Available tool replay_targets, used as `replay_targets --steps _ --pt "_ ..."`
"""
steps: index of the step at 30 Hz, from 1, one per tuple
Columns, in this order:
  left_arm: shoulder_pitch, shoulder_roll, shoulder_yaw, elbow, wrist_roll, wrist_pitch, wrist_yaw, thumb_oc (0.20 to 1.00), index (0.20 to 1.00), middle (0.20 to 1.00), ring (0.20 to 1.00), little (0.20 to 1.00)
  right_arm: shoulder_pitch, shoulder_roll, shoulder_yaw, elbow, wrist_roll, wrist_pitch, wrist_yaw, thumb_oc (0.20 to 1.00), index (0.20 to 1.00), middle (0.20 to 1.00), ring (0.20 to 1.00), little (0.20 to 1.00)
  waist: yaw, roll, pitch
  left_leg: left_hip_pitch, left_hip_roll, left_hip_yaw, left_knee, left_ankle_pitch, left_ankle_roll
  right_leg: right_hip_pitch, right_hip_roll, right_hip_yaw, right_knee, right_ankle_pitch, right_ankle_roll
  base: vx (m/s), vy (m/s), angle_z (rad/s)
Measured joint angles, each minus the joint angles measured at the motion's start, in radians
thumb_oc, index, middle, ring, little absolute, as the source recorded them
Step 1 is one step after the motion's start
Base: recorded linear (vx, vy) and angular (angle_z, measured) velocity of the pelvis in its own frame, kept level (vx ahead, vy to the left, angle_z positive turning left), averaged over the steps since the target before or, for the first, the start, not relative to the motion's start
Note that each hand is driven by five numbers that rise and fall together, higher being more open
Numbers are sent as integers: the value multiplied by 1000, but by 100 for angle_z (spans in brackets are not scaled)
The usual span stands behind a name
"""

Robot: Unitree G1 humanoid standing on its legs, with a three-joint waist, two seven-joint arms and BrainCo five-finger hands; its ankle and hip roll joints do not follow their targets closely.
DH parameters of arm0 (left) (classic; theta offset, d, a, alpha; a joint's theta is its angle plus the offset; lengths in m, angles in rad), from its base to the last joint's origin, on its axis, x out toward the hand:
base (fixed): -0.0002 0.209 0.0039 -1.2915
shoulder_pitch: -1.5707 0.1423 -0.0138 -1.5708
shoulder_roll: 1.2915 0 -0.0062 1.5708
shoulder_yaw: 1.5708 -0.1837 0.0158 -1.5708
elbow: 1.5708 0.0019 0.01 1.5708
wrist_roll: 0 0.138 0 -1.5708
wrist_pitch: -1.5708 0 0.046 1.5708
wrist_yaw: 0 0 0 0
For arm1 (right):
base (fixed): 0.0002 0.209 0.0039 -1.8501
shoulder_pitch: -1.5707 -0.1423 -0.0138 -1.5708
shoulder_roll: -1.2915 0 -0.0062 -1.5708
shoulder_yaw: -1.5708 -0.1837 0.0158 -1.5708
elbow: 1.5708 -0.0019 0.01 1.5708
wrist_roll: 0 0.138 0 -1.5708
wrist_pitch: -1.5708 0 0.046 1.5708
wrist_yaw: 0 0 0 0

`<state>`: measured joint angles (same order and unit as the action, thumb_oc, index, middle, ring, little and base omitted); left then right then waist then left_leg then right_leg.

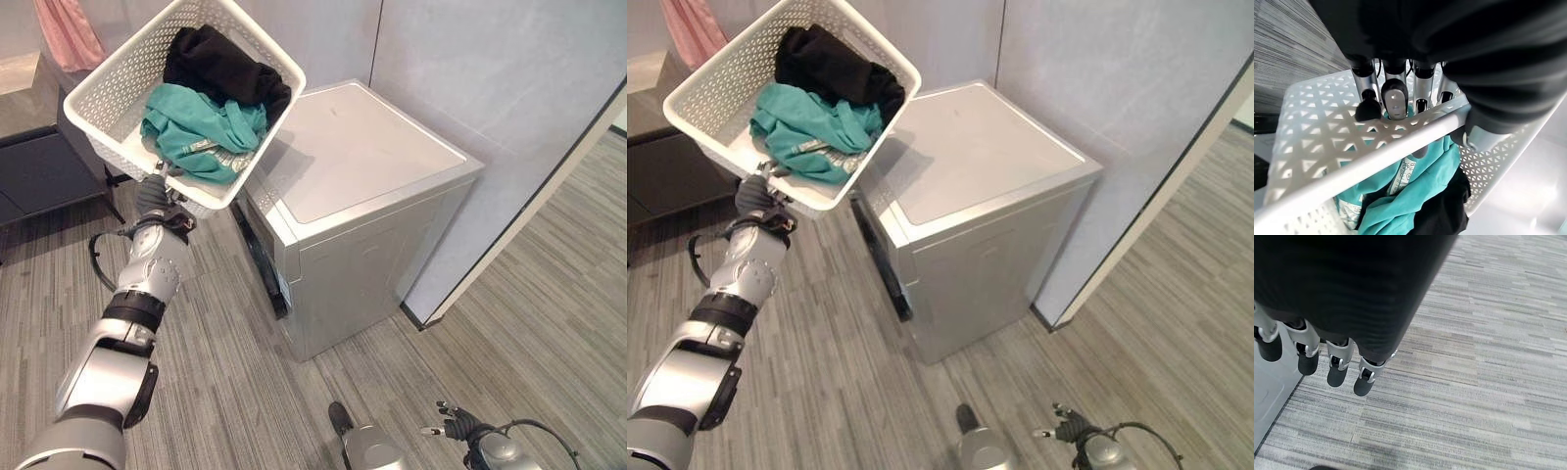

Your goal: Grab the laundry basket,head to the washer,open it,put in the laundry and shut it.

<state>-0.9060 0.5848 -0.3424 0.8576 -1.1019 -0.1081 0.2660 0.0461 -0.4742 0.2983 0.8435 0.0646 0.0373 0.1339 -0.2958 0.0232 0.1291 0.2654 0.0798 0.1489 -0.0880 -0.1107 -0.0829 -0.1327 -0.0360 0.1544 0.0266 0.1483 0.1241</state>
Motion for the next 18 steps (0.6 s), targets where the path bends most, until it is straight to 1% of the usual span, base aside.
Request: replay_targets --steps 2,3,4,5,6,7,10,12,15,18 --pt "-48 0 -26 61 0 30 -26 200 200 200 200 200 2 -8 13 -8 0 8 3 1000 1000 1000 1000 1000 -6 23 -10 -7 0 1 -1 0 0 -7 0 1 0 0 0 17 -13 0" --pt "-91 3 -35 128 2 63 -57 200 200 200 200 200 0 -17 31 -16 -1 11 14 1000 1000 1000 1000 1000 -14 44 -14 -7 1 1 -1 0 0 -8 1 0 0 -1 0 34 -28 0" --pt "-105 7 -35 147 2 76 -70 200 200 200 200 200 -1 -20 35 -20 -1 13 23 1000 1000 1000 1000 1000 -20 55 -15 -7 2 1 -1 0 0 -8 2 0 0 -1 0 44 -32 0" --pt "-122 10 -36 174 6 102 -91 200 200 200 200 200 5 -28 38 -36 -1 18 31 1000 1000 1000 1000 1000 -24 73 -20 -10 3 1 -1 0 -1 -10 3 0 -1 -2 0 54 -39 0" --pt "-132 10 -45 188 9 114 -101 200 200 200 200 200 12 -33 38 -48 -2 21 39 1000 1000 1000 1000 1000 -27 82 -25 -14 4 1 -1 0 -1 -14 4 0 0 -2 -1 52 -35 0" --pt "-156 13 -72 203 13 139 -134 200 200 200 200 200 12 -35 38 -51 -2 27 50 1000 1000 1000 1000 1000 -31 93 -32 -24 4 1 -1 2 -4 -27 5 -1 5 -2 -1 53 -45 0" --pt "-162 19 -78 216 24 158 -166 200 200 200 200 200 8 -40 38 -55 -5 29 65 1000 1000 1000 1000 1000 -44 94 -32 -25 8 1 -1 4 -7 -30 9 0 10 -3 -2 10 -9 0" --pt "-170 20 -78 219 49 166 -180 200 200 200 200 200 10 -47 38 -56 -18 29 69 1000 1000 1000 1000 1000 -47 95 -33 -33 7 1 -2 5 -9 -46 11 1 26 -8 -8 39 -31 -2" --pt "-193 28 -106 235 62 176 -200 200 200 200 200 200 22 -61 38 -77 -21 35 72 1000 1000 1000 1000 1000 -48 101 -38 -44 11 -1 -2 7 -13 -65 17 0 41 -15 -15 23 -17 0" --pt "-216 30 -123 263 93 180 -212 200 200 200 200 200 22 -67 38 -96 -21 36 86 1000 1000 1000 1000 1000 -49 105 -40 -45 23 1 -1 9 -16 -73 30 -2 54 -18 -21 25 -18 -1"
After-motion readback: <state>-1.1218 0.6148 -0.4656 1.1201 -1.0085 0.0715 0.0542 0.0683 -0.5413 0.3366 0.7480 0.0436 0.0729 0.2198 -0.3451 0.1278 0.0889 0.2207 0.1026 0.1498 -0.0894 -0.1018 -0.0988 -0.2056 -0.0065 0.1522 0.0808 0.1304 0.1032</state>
